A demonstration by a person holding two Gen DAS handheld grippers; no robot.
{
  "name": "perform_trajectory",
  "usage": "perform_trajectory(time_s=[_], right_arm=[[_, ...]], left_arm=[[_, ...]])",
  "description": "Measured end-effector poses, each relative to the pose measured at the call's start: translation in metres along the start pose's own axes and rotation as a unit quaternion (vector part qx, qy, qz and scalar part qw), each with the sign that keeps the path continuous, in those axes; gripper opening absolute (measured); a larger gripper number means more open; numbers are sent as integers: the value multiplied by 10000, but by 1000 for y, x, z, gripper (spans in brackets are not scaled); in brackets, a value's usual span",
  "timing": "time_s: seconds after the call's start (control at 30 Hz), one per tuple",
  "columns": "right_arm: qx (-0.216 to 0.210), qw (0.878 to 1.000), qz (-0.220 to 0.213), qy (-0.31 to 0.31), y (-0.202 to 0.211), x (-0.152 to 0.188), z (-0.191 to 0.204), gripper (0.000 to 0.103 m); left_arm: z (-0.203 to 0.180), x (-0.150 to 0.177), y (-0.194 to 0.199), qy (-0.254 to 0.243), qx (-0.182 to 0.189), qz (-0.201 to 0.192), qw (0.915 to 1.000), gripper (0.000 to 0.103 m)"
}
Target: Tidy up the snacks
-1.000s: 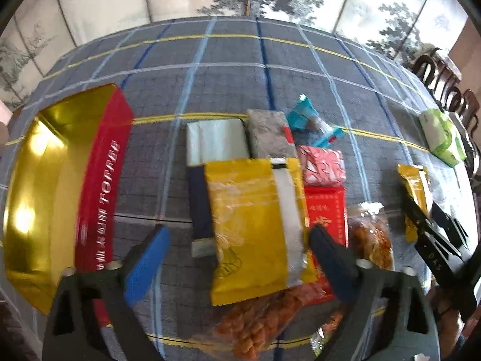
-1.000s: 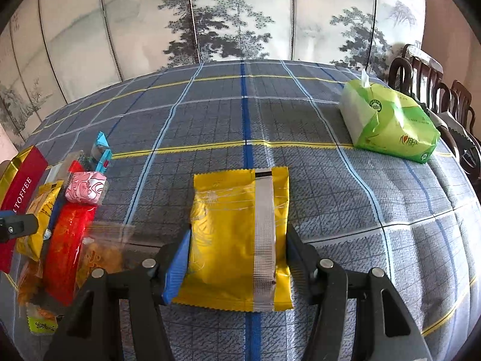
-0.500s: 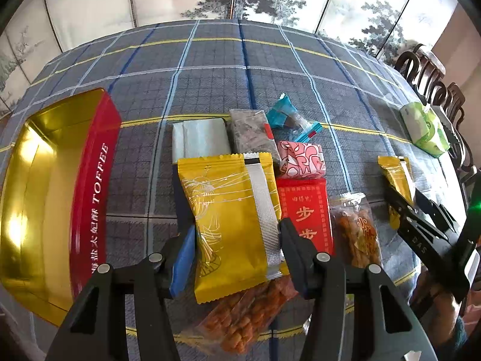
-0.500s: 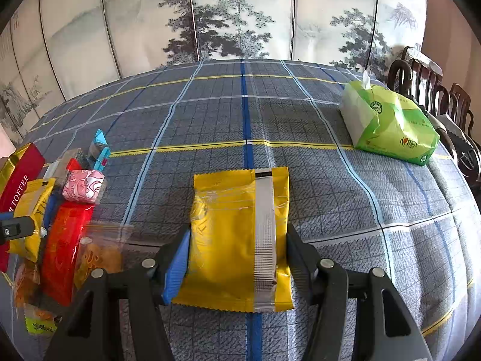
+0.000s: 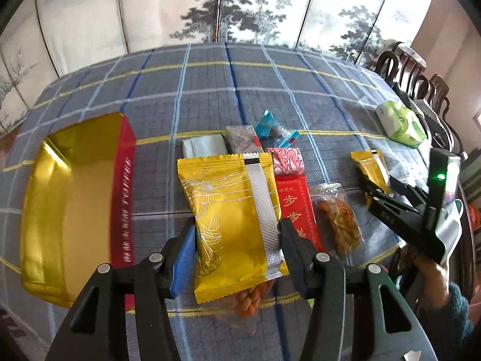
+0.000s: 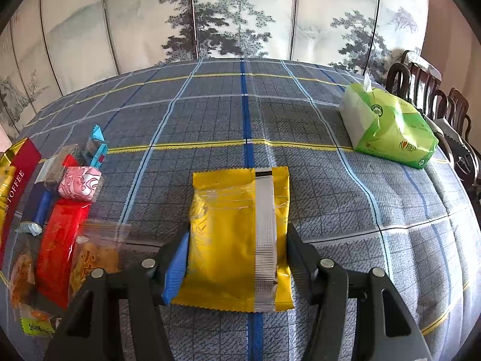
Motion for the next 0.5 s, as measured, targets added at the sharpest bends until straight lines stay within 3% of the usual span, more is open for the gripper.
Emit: perform_trajectory(time_s=[0.27,0.5], right_arm=[[3,10000,1,1,0,0,0,61],[7,10000,2,1,0,0,0,61]], left_arm=[[47,-7,41,-191,-390,-316,9986,50],[127,1,41,106,-880,-157,9959,50]])
Point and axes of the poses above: each gripper's, at about its wrist camera, not at the fingertips, and y roughly against the way its jaws point, z to its left, x to its underside, the point moved 10 cm from there along -y, roughly the way its jaws point, and after that the axes turned 4 degrees about y, right-handed, at the moved point
